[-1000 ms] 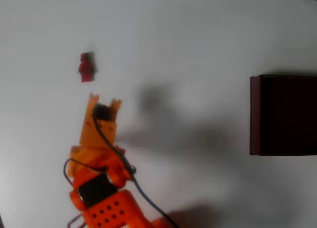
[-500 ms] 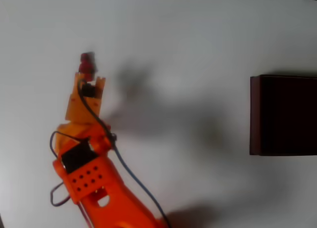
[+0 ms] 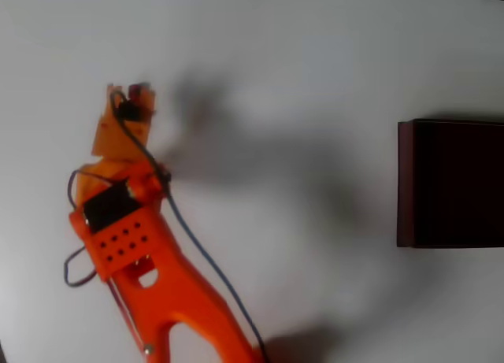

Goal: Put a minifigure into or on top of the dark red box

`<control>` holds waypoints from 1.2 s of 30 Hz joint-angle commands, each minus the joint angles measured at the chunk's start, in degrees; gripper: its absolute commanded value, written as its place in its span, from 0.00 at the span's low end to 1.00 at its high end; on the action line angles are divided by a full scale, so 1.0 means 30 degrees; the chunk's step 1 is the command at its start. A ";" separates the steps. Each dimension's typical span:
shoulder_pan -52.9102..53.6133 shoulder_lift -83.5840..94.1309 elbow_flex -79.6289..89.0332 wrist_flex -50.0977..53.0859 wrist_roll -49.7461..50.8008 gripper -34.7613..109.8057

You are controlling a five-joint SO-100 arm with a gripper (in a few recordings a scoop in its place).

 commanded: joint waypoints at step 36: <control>0.1143 -0.4570 -0.6885 0.0000 -0.5508 0.37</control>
